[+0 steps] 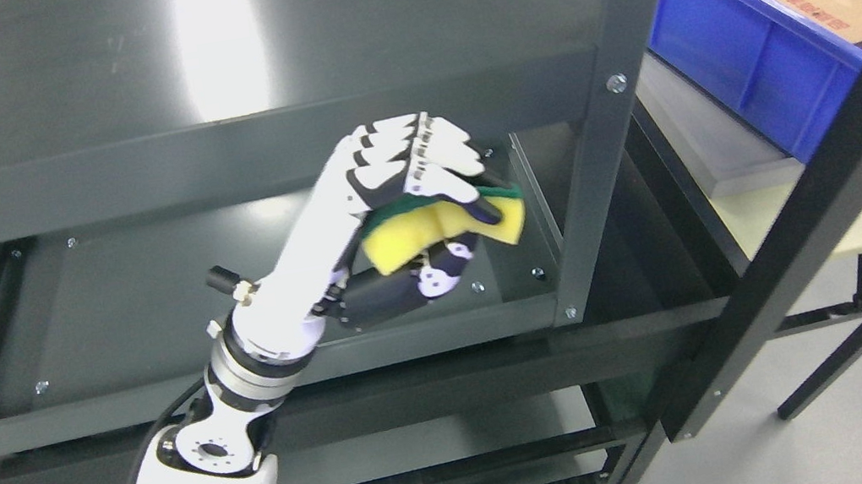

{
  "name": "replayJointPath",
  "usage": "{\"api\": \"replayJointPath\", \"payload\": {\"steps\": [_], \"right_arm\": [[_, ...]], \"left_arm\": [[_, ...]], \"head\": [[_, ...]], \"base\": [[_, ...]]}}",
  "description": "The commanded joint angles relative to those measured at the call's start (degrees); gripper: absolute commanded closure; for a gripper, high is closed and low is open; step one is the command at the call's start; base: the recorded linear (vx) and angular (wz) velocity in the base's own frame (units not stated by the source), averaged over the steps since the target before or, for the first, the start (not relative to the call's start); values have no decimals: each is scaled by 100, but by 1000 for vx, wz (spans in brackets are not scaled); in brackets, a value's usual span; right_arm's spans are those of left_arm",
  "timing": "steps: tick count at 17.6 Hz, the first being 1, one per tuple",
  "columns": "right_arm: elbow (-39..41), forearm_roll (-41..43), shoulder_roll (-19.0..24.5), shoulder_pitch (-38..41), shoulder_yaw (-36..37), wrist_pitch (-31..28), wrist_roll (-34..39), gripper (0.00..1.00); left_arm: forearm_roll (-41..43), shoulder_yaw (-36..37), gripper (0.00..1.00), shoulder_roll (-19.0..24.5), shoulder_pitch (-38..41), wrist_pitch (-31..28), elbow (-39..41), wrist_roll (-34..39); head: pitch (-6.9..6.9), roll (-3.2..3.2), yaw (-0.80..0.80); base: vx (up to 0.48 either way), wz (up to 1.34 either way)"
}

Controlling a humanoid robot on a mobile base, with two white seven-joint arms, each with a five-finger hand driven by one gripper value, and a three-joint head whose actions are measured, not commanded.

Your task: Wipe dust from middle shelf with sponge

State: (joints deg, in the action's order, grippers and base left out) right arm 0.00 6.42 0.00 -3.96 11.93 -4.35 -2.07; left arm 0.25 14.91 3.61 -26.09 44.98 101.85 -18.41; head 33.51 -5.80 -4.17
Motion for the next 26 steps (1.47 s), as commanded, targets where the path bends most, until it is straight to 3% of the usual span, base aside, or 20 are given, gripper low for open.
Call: {"api": "replayJointPath", "payload": {"steps": [1, 7, 9, 14, 19, 21, 26], "right_arm": [[100, 0, -100, 0, 2, -5, -4, 0], [100, 0, -100, 0, 2, -5, -4, 0], [100, 0, -100, 0, 2, -5, -4, 0], [100, 0, -100, 0, 2, -5, -4, 0], [100, 0, -100, 0, 2, -5, -4, 0], [100, 0, -100, 0, 2, -5, -4, 0], [100, 0, -100, 0, 2, -5, -4, 0]], "left_arm": [[-1034, -1726, 100, 1325, 253, 2, -7, 4], [-1844, -3184, 100, 2152, 535, 2, -129, 13], [-1880, -3852, 100, 2354, 526, 2, -654, 4], [-1862, -4698, 100, 2837, 517, 2, -2191, -40], [-1862, -4866, 100, 3470, 105, 2, -4064, 22], [-1862, -4823, 100, 3576, -1, 2, -4462, 13], [-1923, -4096, 100, 3393, 51, 2, -3930, -14]], "head": [[0, 0, 0], [0, 0, 0], [0, 0, 0], [0, 0, 0], [0, 0, 0], [0, 0, 0], [0, 0, 0]], "base": [[-162, -93], [-156, 10], [-139, 86], [-113, 61], [-66, 38], [-40, 24], [-13, 15]]}}
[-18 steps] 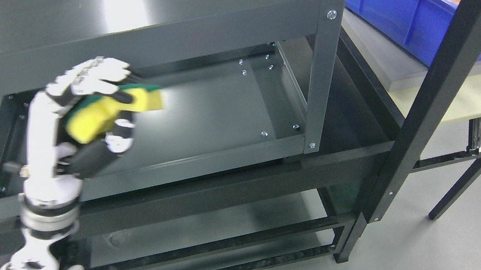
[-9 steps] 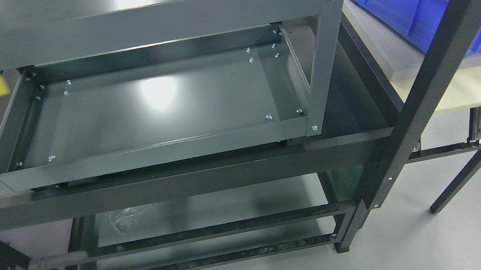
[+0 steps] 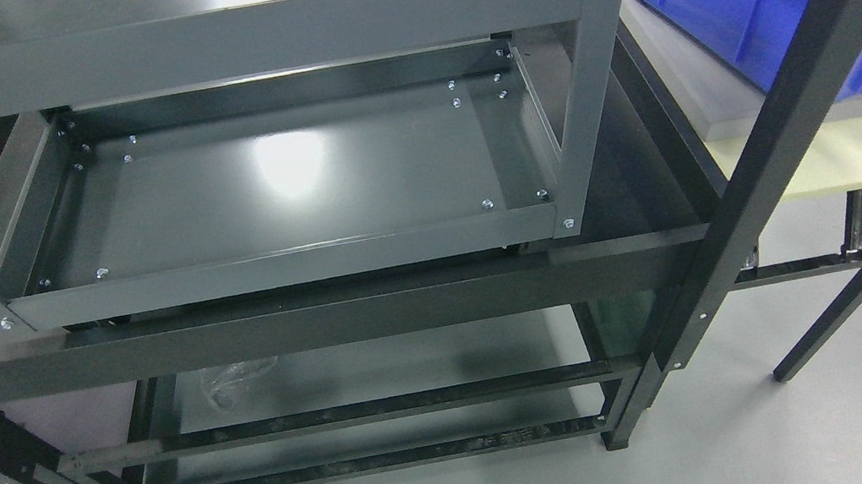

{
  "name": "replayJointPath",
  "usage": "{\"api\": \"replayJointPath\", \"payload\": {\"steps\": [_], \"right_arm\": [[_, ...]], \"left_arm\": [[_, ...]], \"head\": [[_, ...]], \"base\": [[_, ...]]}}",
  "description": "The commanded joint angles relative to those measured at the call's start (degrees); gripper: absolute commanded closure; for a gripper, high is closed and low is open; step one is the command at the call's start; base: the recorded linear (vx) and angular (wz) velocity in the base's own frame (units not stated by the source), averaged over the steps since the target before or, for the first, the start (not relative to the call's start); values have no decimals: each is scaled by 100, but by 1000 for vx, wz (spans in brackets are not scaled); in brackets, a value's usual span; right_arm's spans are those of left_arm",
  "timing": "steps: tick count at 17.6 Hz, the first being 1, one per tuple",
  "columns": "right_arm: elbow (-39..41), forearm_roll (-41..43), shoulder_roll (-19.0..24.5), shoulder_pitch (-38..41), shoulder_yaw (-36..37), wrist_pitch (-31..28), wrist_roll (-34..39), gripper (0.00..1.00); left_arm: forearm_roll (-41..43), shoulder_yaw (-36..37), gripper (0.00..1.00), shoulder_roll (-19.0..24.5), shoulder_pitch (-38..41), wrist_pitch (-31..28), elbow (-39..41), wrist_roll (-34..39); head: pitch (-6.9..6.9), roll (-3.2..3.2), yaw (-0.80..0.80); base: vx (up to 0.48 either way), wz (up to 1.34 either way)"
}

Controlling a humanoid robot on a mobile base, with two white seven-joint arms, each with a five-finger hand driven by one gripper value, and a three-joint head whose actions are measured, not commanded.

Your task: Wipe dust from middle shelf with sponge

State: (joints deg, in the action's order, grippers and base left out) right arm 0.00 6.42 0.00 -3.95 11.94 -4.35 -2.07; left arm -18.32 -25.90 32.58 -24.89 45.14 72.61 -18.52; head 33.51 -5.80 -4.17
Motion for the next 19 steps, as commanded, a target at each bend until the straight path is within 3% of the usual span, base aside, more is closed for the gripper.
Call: {"api": "replayJointPath", "payload": {"steps": [1, 6, 9, 13, 15, 17, 19], "right_arm": [[100, 0, -100, -1, 1, -5, -4, 0], [100, 0, -100, -1, 1, -5, -4, 0], [100, 0, -100, -1, -7, -5, -4, 0], [100, 0, -100, -1, 1, -5, -4, 0], [100, 0, -100, -1, -7, -5, -4, 0], [100, 0, -100, -1, -7, -5, -4, 0], [100, 0, -100, -1, 1, -5, -4, 0]], "left_arm": [[-153, 302, 100, 295, -33, -14, -586, -2], [-172, 1973, 100, -505, 204, -14, 2077, 24], [292, 2807, 100, -980, 169, -14, 2897, 15], [785, 3792, 100, -1454, -357, -14, 2925, -2], [1319, 3987, 100, -2067, -673, -14, 2899, -2], [2188, 4084, 100, -3094, -902, -14, 2672, -46], [2797, 4512, 100, -3158, -1034, -14, 2259, 49]], "head": [[0, 0, 0], [0, 0, 0], [0, 0, 0], [0, 0, 0], [0, 0, 0], [0, 0, 0], [0, 0, 0]], "base": [[0, 0], [5, 20], [1, 7], [0, 0], [4, 19], [8, 39], [5, 22]]}}
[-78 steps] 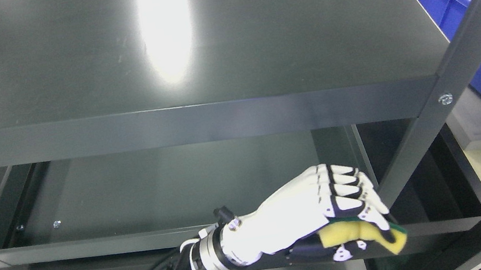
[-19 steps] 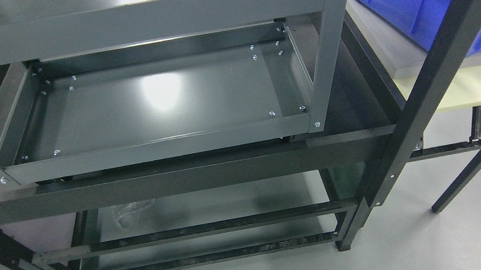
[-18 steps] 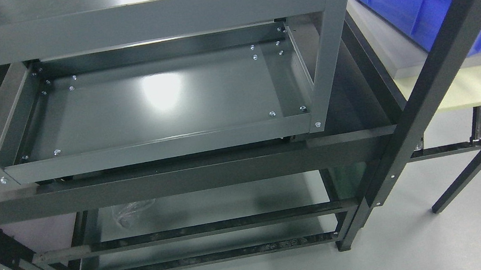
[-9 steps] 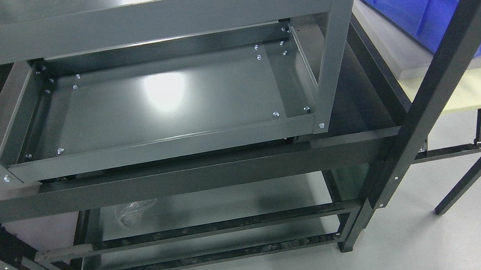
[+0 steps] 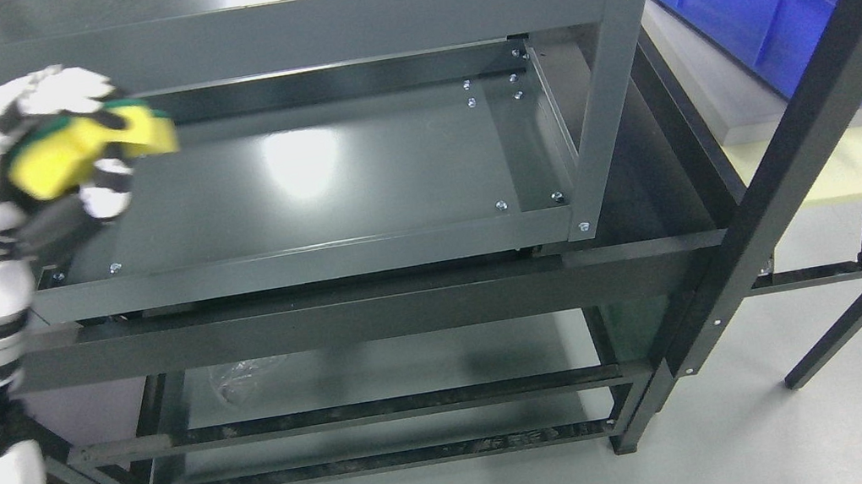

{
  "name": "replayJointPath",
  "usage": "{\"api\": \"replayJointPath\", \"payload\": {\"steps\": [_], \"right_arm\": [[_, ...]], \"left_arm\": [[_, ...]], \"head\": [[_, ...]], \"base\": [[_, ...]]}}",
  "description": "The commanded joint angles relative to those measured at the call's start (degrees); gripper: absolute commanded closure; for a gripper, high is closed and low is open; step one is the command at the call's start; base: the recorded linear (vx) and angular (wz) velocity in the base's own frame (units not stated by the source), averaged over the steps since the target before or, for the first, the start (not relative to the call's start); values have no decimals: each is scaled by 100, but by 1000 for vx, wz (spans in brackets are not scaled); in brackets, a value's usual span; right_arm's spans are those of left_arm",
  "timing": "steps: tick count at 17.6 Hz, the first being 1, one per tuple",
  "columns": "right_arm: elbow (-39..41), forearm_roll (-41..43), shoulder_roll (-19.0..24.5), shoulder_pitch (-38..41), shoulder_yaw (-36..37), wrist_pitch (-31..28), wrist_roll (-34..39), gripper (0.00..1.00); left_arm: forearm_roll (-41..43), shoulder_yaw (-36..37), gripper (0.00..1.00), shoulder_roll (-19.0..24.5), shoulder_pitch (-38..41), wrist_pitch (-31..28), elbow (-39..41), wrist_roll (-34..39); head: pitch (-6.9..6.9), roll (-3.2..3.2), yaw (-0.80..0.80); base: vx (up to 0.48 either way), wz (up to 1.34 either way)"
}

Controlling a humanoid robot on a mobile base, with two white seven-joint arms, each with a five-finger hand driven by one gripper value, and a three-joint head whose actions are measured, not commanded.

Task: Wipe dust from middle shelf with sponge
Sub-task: 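Wipe the sponge along the middle shelf toward the robot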

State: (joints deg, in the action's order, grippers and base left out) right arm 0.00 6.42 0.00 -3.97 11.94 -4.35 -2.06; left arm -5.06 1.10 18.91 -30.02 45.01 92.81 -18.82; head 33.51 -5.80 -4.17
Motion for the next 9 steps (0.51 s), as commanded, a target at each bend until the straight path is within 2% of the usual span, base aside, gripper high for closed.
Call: {"api": "replayJointPath", "payload": {"steps": [1, 4, 9], "right_arm": [[100, 0, -100, 1, 2, -5, -5, 0], [100, 0, -100, 1, -7, -5, -5, 0], [100, 0, -100, 1, 2, -5, -5, 0]], "left_arm": [[1534, 2215, 100, -1791, -592, -1, 116, 158], [1718, 2693, 100, -1791, -654, -1, -157, 475], [1710, 2422, 99, -1791, -699, -1, -579, 493]], "head": [[0, 0, 0], [0, 0, 0], [0, 0, 0]], "base": [[0, 0], [-4, -48], [-3, -20]]}}
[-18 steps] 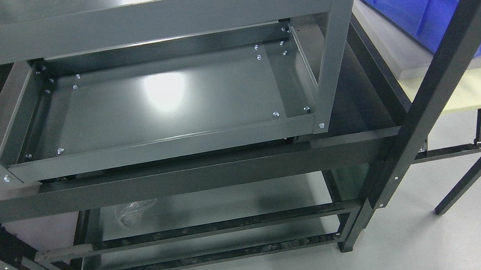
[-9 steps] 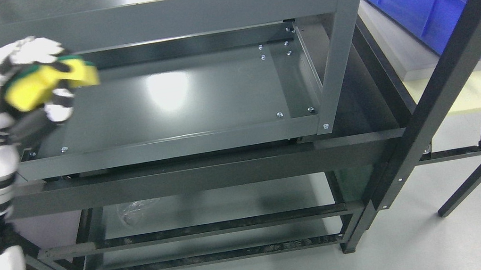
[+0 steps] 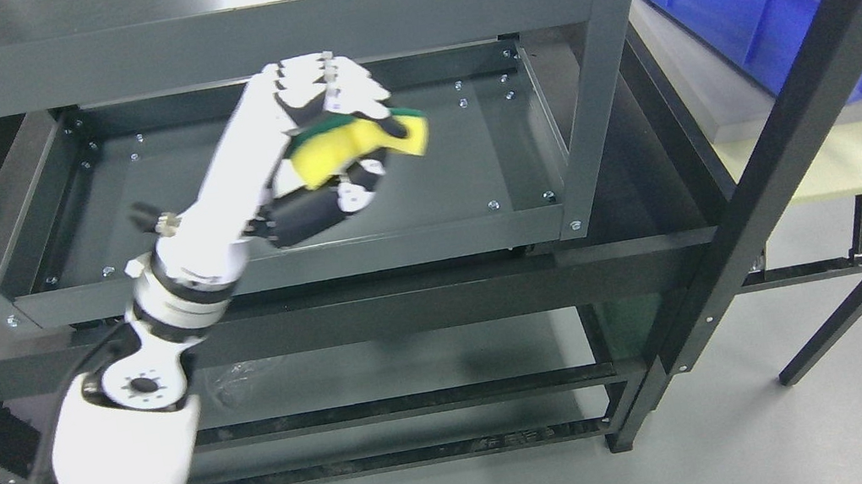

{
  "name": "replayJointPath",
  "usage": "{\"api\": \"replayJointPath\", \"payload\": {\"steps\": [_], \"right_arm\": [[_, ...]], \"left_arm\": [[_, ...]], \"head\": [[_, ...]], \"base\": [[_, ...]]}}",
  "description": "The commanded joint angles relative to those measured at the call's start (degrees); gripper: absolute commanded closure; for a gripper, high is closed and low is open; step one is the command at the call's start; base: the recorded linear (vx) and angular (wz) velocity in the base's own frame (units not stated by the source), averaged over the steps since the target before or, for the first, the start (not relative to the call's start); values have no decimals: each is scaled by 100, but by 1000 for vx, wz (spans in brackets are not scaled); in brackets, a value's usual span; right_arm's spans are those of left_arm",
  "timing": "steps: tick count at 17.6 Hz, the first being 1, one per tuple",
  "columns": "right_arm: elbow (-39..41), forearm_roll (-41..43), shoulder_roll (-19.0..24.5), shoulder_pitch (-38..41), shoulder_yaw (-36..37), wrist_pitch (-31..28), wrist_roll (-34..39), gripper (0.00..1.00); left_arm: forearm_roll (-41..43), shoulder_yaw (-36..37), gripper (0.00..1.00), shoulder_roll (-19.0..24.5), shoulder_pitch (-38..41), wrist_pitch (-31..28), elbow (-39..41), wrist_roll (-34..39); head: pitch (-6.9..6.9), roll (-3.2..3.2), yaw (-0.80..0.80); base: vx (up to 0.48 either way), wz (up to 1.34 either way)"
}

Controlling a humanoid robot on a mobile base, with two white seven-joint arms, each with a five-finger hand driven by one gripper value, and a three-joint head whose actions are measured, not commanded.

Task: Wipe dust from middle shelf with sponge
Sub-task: 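Wipe the sponge along the middle shelf toward the robot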

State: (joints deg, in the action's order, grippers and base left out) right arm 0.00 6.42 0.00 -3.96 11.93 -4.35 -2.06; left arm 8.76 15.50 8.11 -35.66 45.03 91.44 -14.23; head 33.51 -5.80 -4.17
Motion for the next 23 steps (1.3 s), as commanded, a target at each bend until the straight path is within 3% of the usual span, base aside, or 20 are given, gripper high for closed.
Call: {"api": "replayJointPath", "payload": {"steps": [1, 5, 8, 12, 16, 23], "right_arm": [[100, 0, -100, 1, 2, -4, -5, 0], [100, 0, -100, 1, 2, -4, -5, 0], [100, 0, -100, 1, 2, -4, -5, 0], [100, 0, -100, 1, 2, -4, -5, 0], [100, 0, -100, 1, 2, -4, -5, 0], [100, 0, -100, 1, 2, -4, -5, 0]], "left_arm": [[319, 981, 99, -711, 5, -3, -530, 26], [267, 921, 99, -711, 1120, -3, -742, 17], [-556, 123, 99, -711, 1851, -3, -742, 52], [-1552, -1563, 99, -711, 1993, -2239, -628, 289], [-2070, -2314, 100, -711, 2002, -3912, -6, 272], [-2089, -2841, 100, -711, 1774, -4187, 181, 307]], "head": [[0, 0, 0], [0, 0, 0], [0, 0, 0], [0, 0, 0], [0, 0, 0], [0, 0, 0]], "base": [[1, 11], [0, 0], [0, 0], [0, 0], [0, 0], [0, 0]]}}
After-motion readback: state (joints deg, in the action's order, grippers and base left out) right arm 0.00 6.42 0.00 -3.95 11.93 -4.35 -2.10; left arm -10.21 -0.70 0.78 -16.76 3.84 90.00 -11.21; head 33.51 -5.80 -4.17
